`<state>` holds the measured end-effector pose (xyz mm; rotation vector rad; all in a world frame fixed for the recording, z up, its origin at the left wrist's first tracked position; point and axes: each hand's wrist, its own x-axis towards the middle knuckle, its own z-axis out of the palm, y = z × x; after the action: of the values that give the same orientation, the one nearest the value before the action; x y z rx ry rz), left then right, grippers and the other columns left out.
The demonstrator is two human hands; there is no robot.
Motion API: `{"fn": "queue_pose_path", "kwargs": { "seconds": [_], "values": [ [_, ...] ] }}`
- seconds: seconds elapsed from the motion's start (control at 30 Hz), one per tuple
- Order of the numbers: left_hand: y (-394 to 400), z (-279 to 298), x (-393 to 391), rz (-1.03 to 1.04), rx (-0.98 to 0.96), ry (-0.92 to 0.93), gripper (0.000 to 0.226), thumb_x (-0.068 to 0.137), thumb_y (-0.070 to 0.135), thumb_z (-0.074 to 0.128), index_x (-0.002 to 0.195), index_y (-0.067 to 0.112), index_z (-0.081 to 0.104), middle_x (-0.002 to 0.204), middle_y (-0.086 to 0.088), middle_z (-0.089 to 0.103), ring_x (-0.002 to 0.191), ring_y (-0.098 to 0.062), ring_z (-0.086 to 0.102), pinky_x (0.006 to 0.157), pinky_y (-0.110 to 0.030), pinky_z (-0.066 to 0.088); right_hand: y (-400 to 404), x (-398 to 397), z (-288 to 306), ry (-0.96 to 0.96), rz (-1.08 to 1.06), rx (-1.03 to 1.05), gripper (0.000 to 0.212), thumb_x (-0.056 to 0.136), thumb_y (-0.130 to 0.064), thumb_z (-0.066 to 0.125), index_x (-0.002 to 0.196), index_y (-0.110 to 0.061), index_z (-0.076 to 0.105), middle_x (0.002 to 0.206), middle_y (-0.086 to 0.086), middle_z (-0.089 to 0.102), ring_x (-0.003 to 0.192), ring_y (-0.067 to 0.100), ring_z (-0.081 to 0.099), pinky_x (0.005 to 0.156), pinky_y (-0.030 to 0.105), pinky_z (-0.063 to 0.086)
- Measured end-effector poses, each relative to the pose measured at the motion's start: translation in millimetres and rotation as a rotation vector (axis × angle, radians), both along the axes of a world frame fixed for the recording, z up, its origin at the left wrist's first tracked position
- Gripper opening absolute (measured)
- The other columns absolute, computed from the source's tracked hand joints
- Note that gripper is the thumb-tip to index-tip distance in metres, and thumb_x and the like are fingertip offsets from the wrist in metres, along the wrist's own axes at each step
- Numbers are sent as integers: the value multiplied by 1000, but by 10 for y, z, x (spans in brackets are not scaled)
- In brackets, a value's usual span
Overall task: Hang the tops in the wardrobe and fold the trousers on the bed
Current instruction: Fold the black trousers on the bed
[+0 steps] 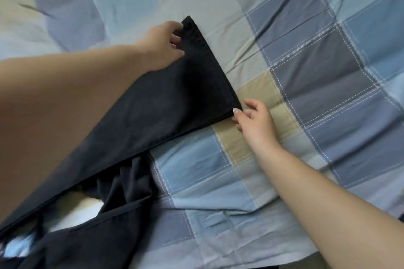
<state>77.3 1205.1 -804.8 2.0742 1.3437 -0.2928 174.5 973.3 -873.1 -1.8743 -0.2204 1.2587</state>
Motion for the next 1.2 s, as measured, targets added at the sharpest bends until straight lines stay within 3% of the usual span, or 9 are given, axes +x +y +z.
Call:
{"fn": "queue_pose_path", "kwargs": {
  "seconds": [0.1, 0.23, 0.4, 0.53, 0.73, 0.87, 1.0, 1.13, 1.2],
  "values": [
    [-393, 124, -549, 100, 39, -120, 12, 89, 19, 59, 97, 29, 60, 90, 16, 65, 82, 0, 61, 73, -12, 46, -213, -335, 19, 119, -51, -67, 10, 91, -15, 59, 94, -20, 52, 77, -7, 69, 70, 7, 66, 68, 26, 54],
    [-1045, 145, -1503, 289, -91, -68, 16, 90, 16, 59, 76, 25, 60, 69, 10, 66, 62, -2, 63, 67, -22, 50, -466, -1057, 102, 380, 199, -169, 13, 95, -14, 52, 85, -23, 54, 83, -3, 66, 71, 2, 62, 59, 16, 46],
    [-1771, 29, -2275, 317, -241, 174, 4, 88, 26, 64, 86, 23, 64, 76, 14, 64, 75, -11, 61, 71, -24, 44, -456, -1718, 151, 500, 395, -198, 10, 94, -27, 55, 100, -24, 62, 100, -6, 67, 95, 9, 66, 75, 21, 50],
    [-2032, -42, -2324, 543, -269, 52, 26, 87, 31, 65, 111, 22, 62, 96, 8, 67, 86, -7, 62, 79, -20, 46, -260, -2123, 228, 343, 483, -173, 38, 91, -27, 60, 127, -16, 56, 106, -5, 63, 105, 18, 61, 97, 39, 48],
    [-1844, 120, -2120, 801, -408, -106, 68, 77, 46, 72, 132, 16, 46, 118, 0, 61, 106, -17, 60, 87, -30, 50, -373, -2362, 683, 58, 526, 144, 18, 86, -18, 55, 90, -36, 57, 81, -21, 65, 77, -1, 59, 61, 11, 44],
    [-1739, 392, -2185, 556, -524, -181, 16, 87, 17, 63, 103, 14, 64, 84, 3, 65, 80, -16, 61, 66, -30, 51, -629, -2342, 994, 126, 570, 304, 19, 88, -23, 63, 99, -39, 63, 88, -24, 66, 84, -6, 60, 73, 7, 45],
    [-1791, 694, -2234, 365, -726, -366, 19, 92, 12, 58, 109, 17, 66, 102, -7, 70, 91, -15, 63, 92, -36, 50, -697, -1920, 1022, -88, 310, 232, 25, 86, -11, 65, 97, -32, 55, 83, -11, 63, 81, -2, 60, 72, 10, 43],
    [-1835, 1041, -2199, 227, -919, -512, 17, 89, 22, 65, 106, 22, 68, 101, 2, 71, 92, -10, 67, 81, -21, 54, -768, -1489, 1120, -148, 311, 193, 44, 83, -14, 70, 121, -25, 50, 120, -14, 55, 115, 1, 49, 87, 10, 39],
    [-1848, 1191, -2120, 142, -969, -525, 22, 83, 24, 71, 105, 23, 68, 104, 0, 71, 95, -12, 68, 80, -21, 54, -782, -1375, 1281, -209, 470, 314, 42, 81, -11, 71, 111, -37, 56, 110, -31, 56, 106, -12, 51, 84, 9, 40]
  ]
}}
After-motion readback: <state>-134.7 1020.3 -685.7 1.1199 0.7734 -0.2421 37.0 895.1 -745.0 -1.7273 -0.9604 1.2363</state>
